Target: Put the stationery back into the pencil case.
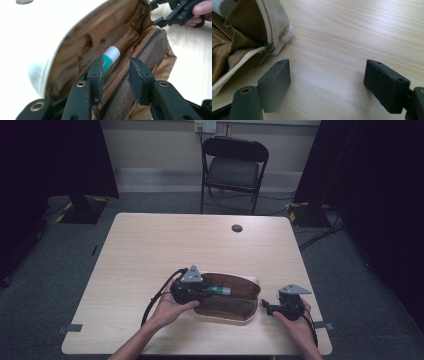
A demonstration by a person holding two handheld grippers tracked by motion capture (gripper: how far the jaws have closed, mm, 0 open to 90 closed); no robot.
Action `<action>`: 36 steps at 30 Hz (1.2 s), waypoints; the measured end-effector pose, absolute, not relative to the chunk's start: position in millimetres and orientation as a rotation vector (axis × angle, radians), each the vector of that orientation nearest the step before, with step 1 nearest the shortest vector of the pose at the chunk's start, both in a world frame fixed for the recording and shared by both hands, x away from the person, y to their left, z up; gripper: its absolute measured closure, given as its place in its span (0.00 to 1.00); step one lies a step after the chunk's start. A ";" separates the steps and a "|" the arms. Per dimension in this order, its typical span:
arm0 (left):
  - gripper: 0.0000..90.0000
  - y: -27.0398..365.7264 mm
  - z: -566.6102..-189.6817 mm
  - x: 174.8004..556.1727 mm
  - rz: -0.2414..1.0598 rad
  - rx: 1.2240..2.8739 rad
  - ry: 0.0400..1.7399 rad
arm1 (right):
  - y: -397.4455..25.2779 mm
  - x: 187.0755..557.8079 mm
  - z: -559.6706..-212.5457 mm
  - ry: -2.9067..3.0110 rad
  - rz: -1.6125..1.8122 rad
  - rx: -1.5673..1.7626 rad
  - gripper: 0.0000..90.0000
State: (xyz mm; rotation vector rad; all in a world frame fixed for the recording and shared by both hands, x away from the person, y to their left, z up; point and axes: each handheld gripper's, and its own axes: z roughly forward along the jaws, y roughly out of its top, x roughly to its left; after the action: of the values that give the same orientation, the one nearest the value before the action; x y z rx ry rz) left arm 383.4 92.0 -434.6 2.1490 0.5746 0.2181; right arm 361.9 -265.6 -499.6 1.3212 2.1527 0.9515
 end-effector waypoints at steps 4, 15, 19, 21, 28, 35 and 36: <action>0.72 97.3 -433.0 382.2 0.196 2.138 0.576 | -265.5 361.9 -499.6 2.154 0.952 1.322 0.23; 0.62 126.2 -431.9 373.0 0.208 2.127 0.596 | -265.5 361.8 -499.6 2.152 0.951 1.322 0.23; 0.55 138.4 -432.4 367.6 0.214 2.114 0.608 | -265.6 361.7 -499.6 2.153 0.952 1.321 0.23; 0.51 147.1 -433.2 365.1 0.220 2.107 0.635 | -265.5 361.7 -499.6 2.151 0.951 1.323 0.23; 0.40 182.7 -438.4 363.5 0.266 2.110 0.738 | -265.1 362.0 -499.6 2.151 0.952 1.326 0.23; 0.34 211.6 -439.8 362.4 0.303 2.100 0.805 | -264.9 362.4 -499.7 2.152 0.953 1.325 0.23; 0.33 218.2 -441.2 362.1 0.313 2.085 0.844 | -264.9 362.4 -499.7 2.153 0.954 1.324 0.23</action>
State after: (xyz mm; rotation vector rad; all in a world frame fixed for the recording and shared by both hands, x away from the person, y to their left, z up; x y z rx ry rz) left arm 362.1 218.2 -441.2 2.0849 0.8437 0.3133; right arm 362.4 -264.9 -499.7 1.3245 2.1525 0.9538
